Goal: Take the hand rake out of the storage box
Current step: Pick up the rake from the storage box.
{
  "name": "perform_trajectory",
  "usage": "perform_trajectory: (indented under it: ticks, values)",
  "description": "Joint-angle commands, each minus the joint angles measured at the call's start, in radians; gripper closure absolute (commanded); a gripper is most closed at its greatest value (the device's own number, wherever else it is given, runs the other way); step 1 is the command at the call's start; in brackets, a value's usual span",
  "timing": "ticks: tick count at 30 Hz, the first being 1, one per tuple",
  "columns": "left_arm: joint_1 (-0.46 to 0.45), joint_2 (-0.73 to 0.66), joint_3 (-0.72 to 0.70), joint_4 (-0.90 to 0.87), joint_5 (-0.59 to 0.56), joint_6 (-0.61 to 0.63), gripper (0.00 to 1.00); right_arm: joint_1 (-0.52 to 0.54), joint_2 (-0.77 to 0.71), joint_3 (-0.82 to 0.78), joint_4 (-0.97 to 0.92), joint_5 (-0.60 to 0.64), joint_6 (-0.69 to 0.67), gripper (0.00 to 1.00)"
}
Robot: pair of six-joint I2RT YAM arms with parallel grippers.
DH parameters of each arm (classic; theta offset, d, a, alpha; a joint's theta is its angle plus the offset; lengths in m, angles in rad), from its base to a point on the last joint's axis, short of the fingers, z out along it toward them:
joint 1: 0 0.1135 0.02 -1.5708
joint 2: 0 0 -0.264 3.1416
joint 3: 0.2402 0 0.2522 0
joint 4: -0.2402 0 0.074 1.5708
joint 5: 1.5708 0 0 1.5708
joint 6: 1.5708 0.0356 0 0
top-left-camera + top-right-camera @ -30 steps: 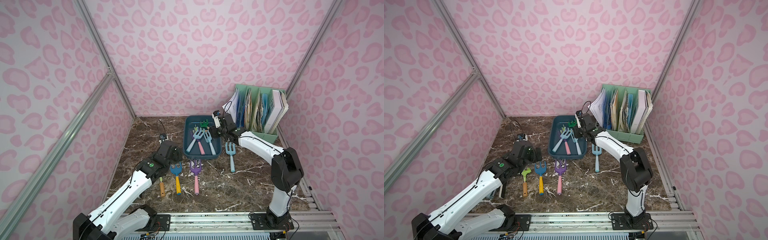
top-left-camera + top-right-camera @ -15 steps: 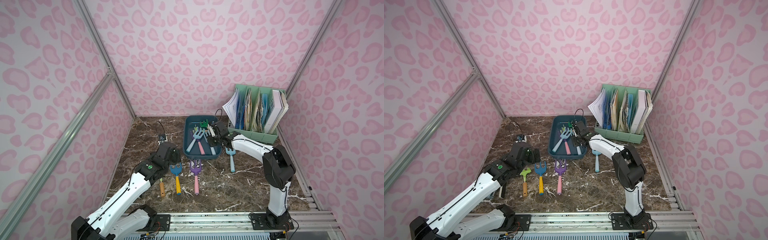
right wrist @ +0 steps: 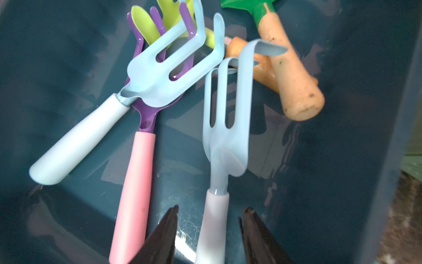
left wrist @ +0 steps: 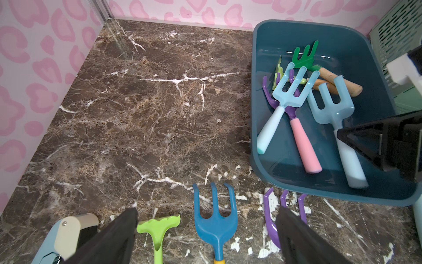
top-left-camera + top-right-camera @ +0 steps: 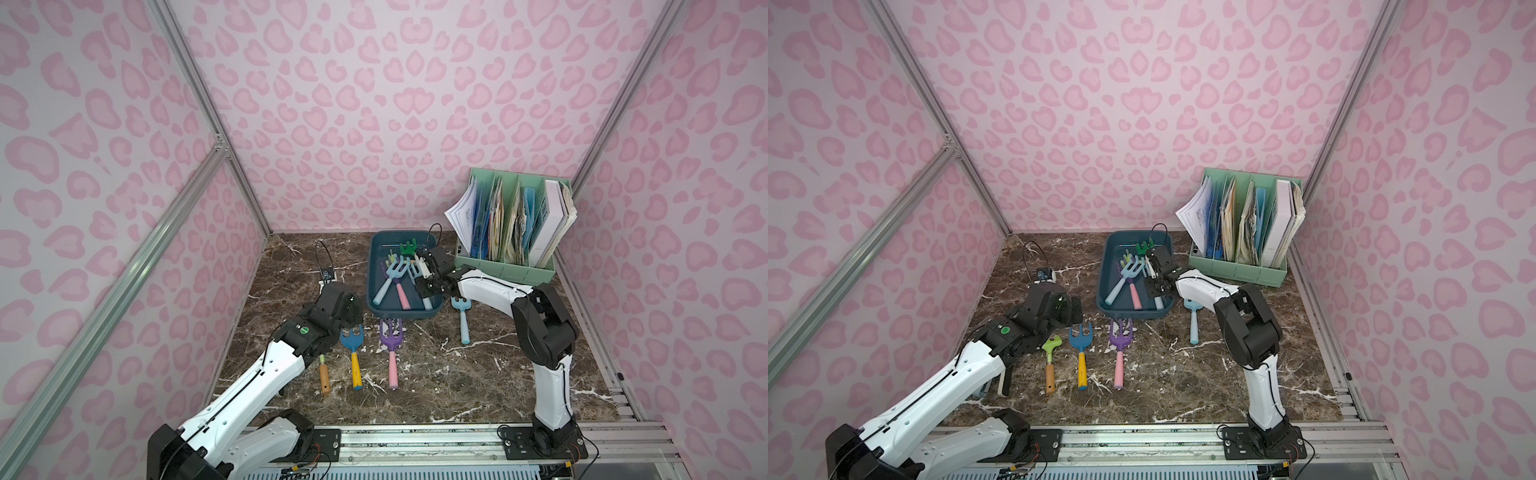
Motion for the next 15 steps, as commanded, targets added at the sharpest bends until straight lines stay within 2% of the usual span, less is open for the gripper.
perform_trajectory:
  ticks: [1,6,9,13,15]
  values:
    - [0.004,0.028,0.009,0.031,0.003,0.011,0.01,0.021,0.006,0.022,-0.015,0.025,0.029,0.5]
    - [0.008,0.055,0.025,0.02,0.006,0.009,0.02,0.035,0.073,0.112,-0.109,0.125,0.074,0.52]
    - [0.01,0.048,0.021,0.019,-0.004,0.01,0.01,0.031,0.077,0.118,-0.105,0.098,0.085,0.53]
    - [0.011,0.043,0.021,0.012,-0.005,0.009,0.02,0.043,0.102,0.136,-0.134,0.143,0.097,0.53]
    - [0.011,0.037,0.018,0.015,-0.008,0.009,0.01,0.043,0.102,0.132,-0.125,0.126,0.09,0.53]
